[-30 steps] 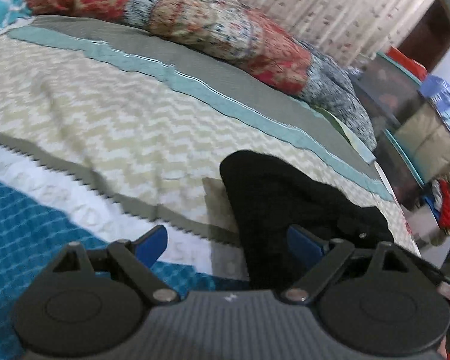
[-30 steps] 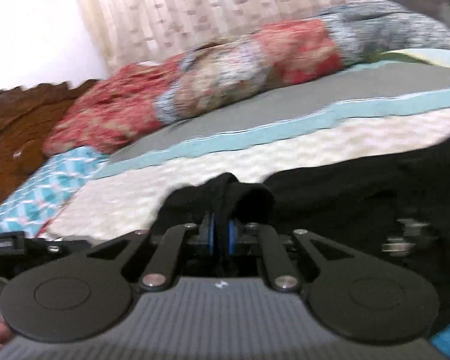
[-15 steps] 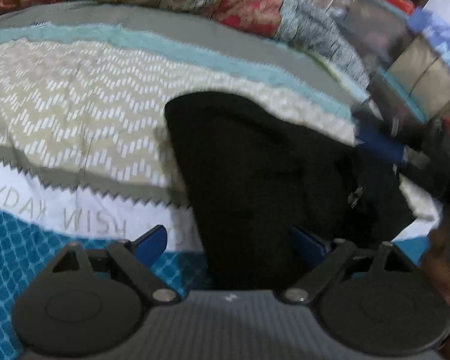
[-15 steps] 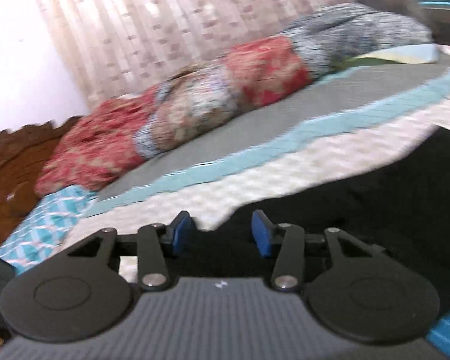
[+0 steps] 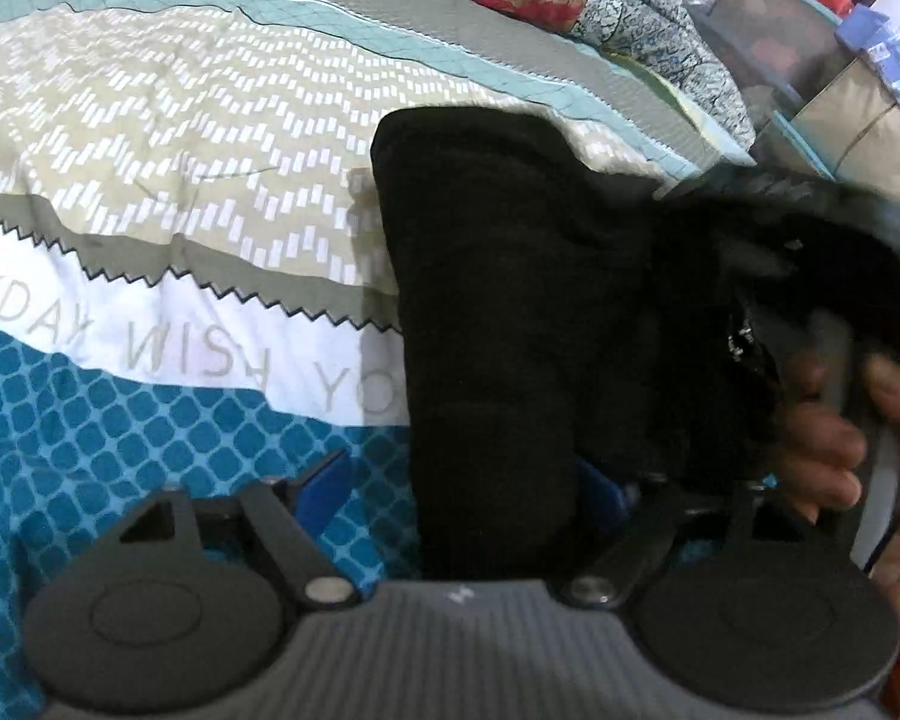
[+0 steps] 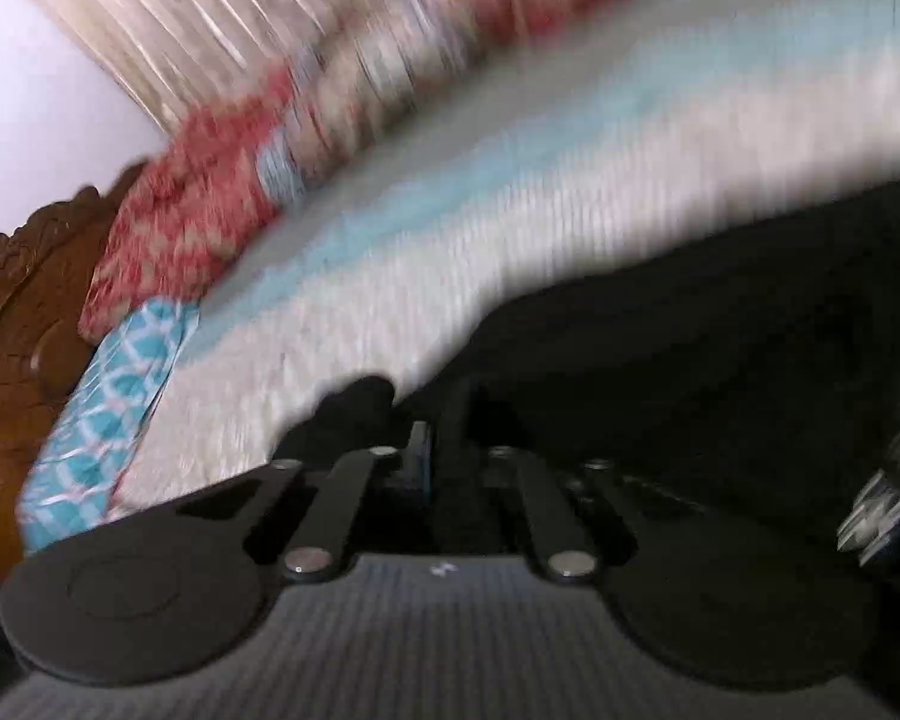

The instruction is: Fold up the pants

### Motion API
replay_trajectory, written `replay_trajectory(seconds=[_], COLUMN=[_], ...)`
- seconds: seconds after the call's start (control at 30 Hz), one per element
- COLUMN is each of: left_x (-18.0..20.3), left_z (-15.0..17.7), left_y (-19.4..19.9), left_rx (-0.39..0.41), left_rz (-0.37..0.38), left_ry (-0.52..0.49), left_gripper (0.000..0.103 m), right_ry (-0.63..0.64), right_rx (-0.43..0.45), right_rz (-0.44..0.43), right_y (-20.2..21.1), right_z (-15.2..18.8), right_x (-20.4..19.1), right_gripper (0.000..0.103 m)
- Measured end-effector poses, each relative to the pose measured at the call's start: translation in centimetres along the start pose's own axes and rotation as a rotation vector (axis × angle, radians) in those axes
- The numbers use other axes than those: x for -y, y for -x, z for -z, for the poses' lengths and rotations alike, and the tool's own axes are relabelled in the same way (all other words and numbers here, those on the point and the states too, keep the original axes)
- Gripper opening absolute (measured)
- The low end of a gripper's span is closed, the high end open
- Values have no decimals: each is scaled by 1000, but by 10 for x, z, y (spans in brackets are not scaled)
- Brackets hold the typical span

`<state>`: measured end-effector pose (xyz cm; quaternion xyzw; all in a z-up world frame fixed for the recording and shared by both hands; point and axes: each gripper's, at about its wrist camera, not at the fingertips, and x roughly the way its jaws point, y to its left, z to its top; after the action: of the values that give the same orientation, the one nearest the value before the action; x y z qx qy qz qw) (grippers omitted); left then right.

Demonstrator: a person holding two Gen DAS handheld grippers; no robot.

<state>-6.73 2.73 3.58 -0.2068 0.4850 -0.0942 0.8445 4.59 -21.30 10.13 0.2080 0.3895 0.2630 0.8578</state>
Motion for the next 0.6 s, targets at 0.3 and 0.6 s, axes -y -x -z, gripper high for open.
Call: replay_trajectory(seconds=[0.3,0.6], left_x=[23,-1], left_z=[5,5], left_y=[-11,17], left_rx=[-8,13], left_rz=[-76,76], left_ry=[-105,13], left_gripper=[89,90], right_ry=[332,143], right_rx=[14,110], right_rz=[274,75], right_y=[-38,25], right_z=[20,1], right_x=[2,-21], right_gripper=[14,33])
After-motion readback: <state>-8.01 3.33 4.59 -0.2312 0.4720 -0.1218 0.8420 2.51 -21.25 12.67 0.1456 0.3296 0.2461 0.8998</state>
